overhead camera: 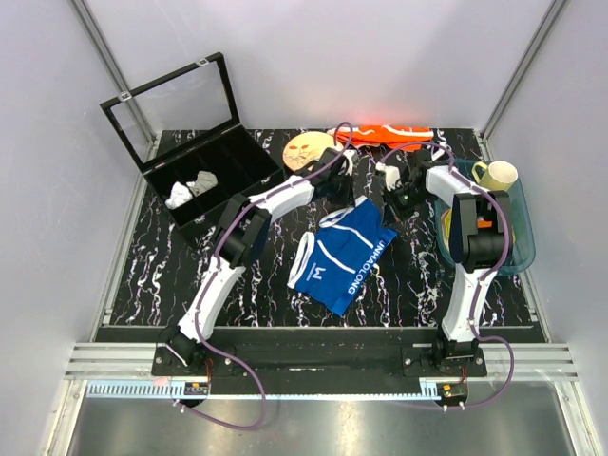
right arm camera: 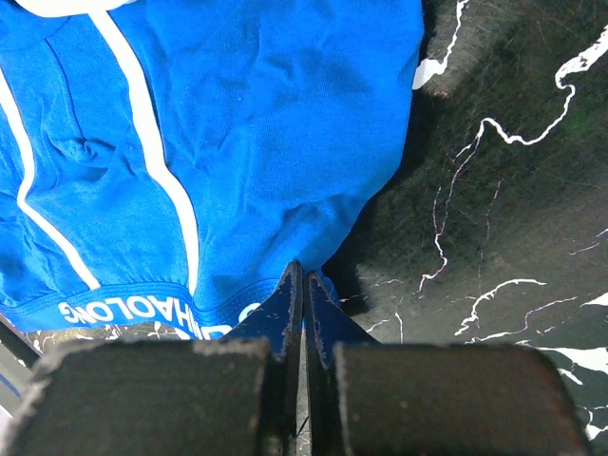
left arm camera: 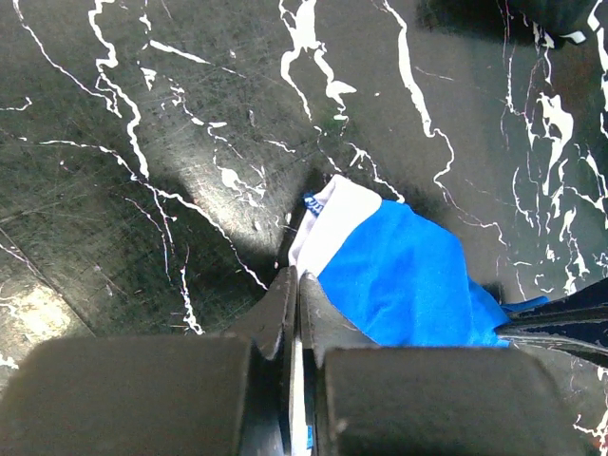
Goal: Roll the underwear
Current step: Fold the underwear at the center of the board.
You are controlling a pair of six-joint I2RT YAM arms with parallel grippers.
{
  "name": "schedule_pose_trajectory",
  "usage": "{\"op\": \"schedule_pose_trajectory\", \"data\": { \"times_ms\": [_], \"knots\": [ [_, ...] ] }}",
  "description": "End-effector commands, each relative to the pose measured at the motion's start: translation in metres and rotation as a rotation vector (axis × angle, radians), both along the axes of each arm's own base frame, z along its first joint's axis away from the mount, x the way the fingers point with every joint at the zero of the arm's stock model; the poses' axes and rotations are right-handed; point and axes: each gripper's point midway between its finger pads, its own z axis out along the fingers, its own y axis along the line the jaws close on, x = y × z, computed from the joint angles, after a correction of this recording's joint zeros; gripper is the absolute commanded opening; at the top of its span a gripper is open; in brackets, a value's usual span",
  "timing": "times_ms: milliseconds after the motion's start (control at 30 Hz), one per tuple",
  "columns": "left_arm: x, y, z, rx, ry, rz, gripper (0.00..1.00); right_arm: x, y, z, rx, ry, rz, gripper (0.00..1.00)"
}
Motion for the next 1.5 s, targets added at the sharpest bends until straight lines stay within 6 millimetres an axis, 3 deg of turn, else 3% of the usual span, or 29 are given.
{"op": "schedule_pose_trajectory", "data": {
  "times_ms": [0,33,67,100,267,300,333,367,533,567,667,733,767,800,833,867,900,967,1000,1033,1100,1133,1300,1467],
  "knots": [
    [0.008,-0.005,0.038,-0.049,-0.091,0.0,0.0,0.011,0.005,0.039,0.043,-0.096,0.0,0.0],
    [0.007,-0.003,0.043,-0.058,-0.104,0.004,0.0,0.011,0.005,0.043,0.047,-0.106,0.001,0.0],
    [0.009,-0.001,0.07,-0.089,-0.145,0.009,0.0,0.012,0.004,0.047,0.048,-0.12,0.002,0.0],
    [0.005,0.003,0.068,-0.095,-0.155,0.01,0.0,0.013,0.004,0.055,0.054,-0.142,0.003,0.0],
    [-0.007,0.022,0.108,-0.179,-0.242,0.008,0.0,0.011,0.01,0.079,0.093,-0.212,0.015,0.0],
    [-0.009,0.023,0.131,-0.216,-0.289,0.0,0.0,0.008,0.012,0.087,0.112,-0.226,0.021,0.0],
    [-0.018,0.031,0.118,-0.201,-0.27,-0.007,0.0,0.006,0.015,0.091,0.124,-0.234,0.028,0.0],
    [-0.022,0.035,0.118,-0.209,-0.271,-0.017,0.0,0.005,0.016,0.096,0.135,-0.24,0.03,0.0],
    [-0.048,0.05,0.135,-0.273,-0.33,-0.059,0.0,-0.016,0.03,0.113,0.228,-0.248,0.078,0.0],
    [-0.059,0.053,0.124,-0.271,-0.307,-0.075,0.0,-0.022,0.033,0.115,0.237,-0.246,0.102,0.0],
    [-0.076,0.06,0.124,-0.296,-0.311,-0.097,0.0,-0.044,0.046,0.12,0.265,-0.248,0.172,0.0],
    [-0.083,0.064,0.126,-0.308,-0.323,-0.093,0.0,-0.06,0.057,0.125,0.282,-0.255,0.22,0.0],
    [-0.087,0.068,0.137,-0.321,-0.349,-0.089,0.0,-0.07,0.066,0.126,0.29,-0.254,0.258,0.0],
    [-0.095,0.074,0.125,-0.314,-0.335,-0.082,0.0,-0.081,0.073,0.129,0.308,-0.252,0.286,0.0],
    [-0.099,0.078,0.123,-0.314,-0.331,-0.075,0.0,-0.088,0.078,0.129,0.316,-0.251,0.307,0.0],
    [-0.103,0.082,0.132,-0.324,-0.355,-0.066,0.0,-0.099,0.089,0.13,0.324,-0.246,0.347,0.0],
    [-0.112,0.089,0.118,-0.314,-0.336,-0.057,0.0,-0.108,0.093,0.129,0.333,-0.241,0.368,0.0],
    [-0.12,0.097,0.116,-0.316,-0.342,-0.038,0.0,-0.12,0.102,0.128,0.344,-0.237,0.407,0.0],
    [-0.124,0.101,0.125,-0.331,-0.367,-0.032,0.01,-0.13,0.109,0.125,0.352,-0.222,0.437,0.0],
    [-0.132,0.108,0.113,-0.315,-0.349,-0.025,0.01,-0.135,0.113,0.122,0.354,-0.212,0.453,0.0],
    [-0.138,0.114,0.117,-0.319,-0.369,-0.015,0.02,-0.147,0.122,0.111,0.352,-0.178,0.497,0.0],
    [-0.146,0.12,0.105,-0.304,-0.349,-0.012,0.02,-0.151,0.124,0.106,0.344,-0.162,0.51,0.0],
    [-0.165,0.136,0.088,-0.279,-0.332,-0.002,0.03,-0.171,0.138,0.078,0.302,-0.078,0.58,0.0],
    [-0.182,0.149,0.067,-0.251,-0.296,0.012,0.05,-0.185,0.152,0.064,0.273,-0.038,0.651,0.0]
  ]
}}
